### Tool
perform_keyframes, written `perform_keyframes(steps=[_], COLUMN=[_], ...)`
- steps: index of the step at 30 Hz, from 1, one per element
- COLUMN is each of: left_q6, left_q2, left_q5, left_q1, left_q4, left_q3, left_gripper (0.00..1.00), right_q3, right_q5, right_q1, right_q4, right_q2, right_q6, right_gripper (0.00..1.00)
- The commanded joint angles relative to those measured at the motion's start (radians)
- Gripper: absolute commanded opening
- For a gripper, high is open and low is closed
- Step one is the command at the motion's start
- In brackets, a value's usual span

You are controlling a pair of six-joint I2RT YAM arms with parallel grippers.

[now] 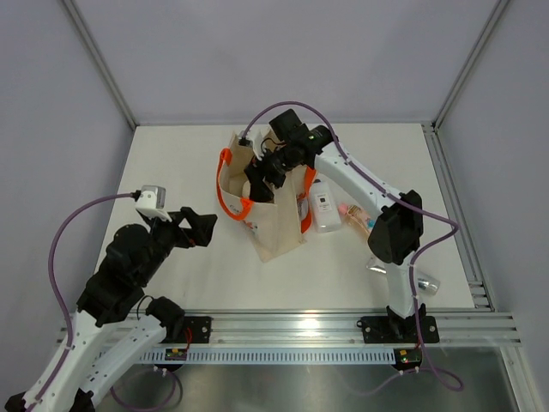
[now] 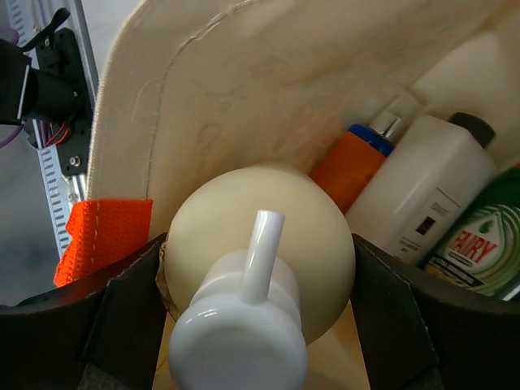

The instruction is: Place the personal care products into the canvas bag

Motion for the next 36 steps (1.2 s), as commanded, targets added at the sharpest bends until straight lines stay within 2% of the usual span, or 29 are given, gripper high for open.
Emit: perform_keyframes(steps=[1,4,5,8,9,11,16,20,25,28,29,31,32,34,35,36], left_q6=[0.024,0.023,0.023,0.021,0.020,0.016,0.013,0.015,0.023,0.018,0.018,0.015,0.012,0.009,0.007,0.004], left_q2=[0.005,-0.013,-0.018,-0.029,-0.029,-0.029,-0.022,-0.018,0.002,0.014,0.017,0.021,0.019,0.019,0.016,0.014], left_q5=[0.035,0.035,0.035,0.040,0.043,0.053,0.067,0.078,0.102,0.119,0.130,0.133,0.133,0.132,0.133,0.132], left_q1=[0.001,0.001,0.001,0.001,0.001,0.001,0.001,0.001,0.001,0.001,0.001,0.001,0.001,0.001,0.001,0.001], left_q4=[0.070,0.070,0.067,0.062,0.064,0.067,0.079,0.080,0.071,0.070,0.071,0.079,0.080,0.082,0.080,0.079], left_q3=[0.003,-0.004,-0.009,-0.018,-0.023,-0.029,-0.030,-0.023,-0.007,-0.012,-0.015,-0.030,-0.037,-0.043,-0.047,-0.047], left_gripper=[0.99,0.99,0.99,0.99,0.99,0.99,0.99,0.99,0.99,0.99,0.99,0.99,0.99,0.99,0.99,0.99], right_q3=[-0.001,-0.003,-0.001,0.003,0.011,0.058,0.169,0.238,0.199,0.016,-0.101,-0.220,-0.343,-0.487,-0.624,-0.688], right_q5=[-0.054,0.054,0.077,0.110,0.141,0.181,0.180,0.120,0.051,0.023,0.025,0.029,0.091,0.190,0.312,0.380], right_q1=[0.017,0.014,0.014,0.014,0.014,0.014,0.009,-0.006,-0.090,-0.153,-0.196,-0.239,-0.271,-0.288,-0.296,-0.296], right_q4=[0.099,0.115,0.113,0.118,0.115,0.087,0.023,-0.008,-0.016,-0.005,-0.005,-0.018,-0.020,0.010,0.056,0.090], right_q2=[-0.039,0.021,0.035,0.028,0.023,0.018,0.014,-0.021,-0.156,-0.313,-0.392,-0.458,-0.519,-0.580,-0.627,-0.644], right_q6=[0.085,0.125,0.125,0.125,0.121,0.098,0.059,0.044,-0.002,-0.066,-0.080,-0.118,-0.129,-0.154,-0.160,-0.154], right_gripper=[0.06,0.21,0.42,0.65,0.88,0.98,1.00,0.99,1.00,1.00,0.99,0.99,0.99,1.00,1.00,0.99])
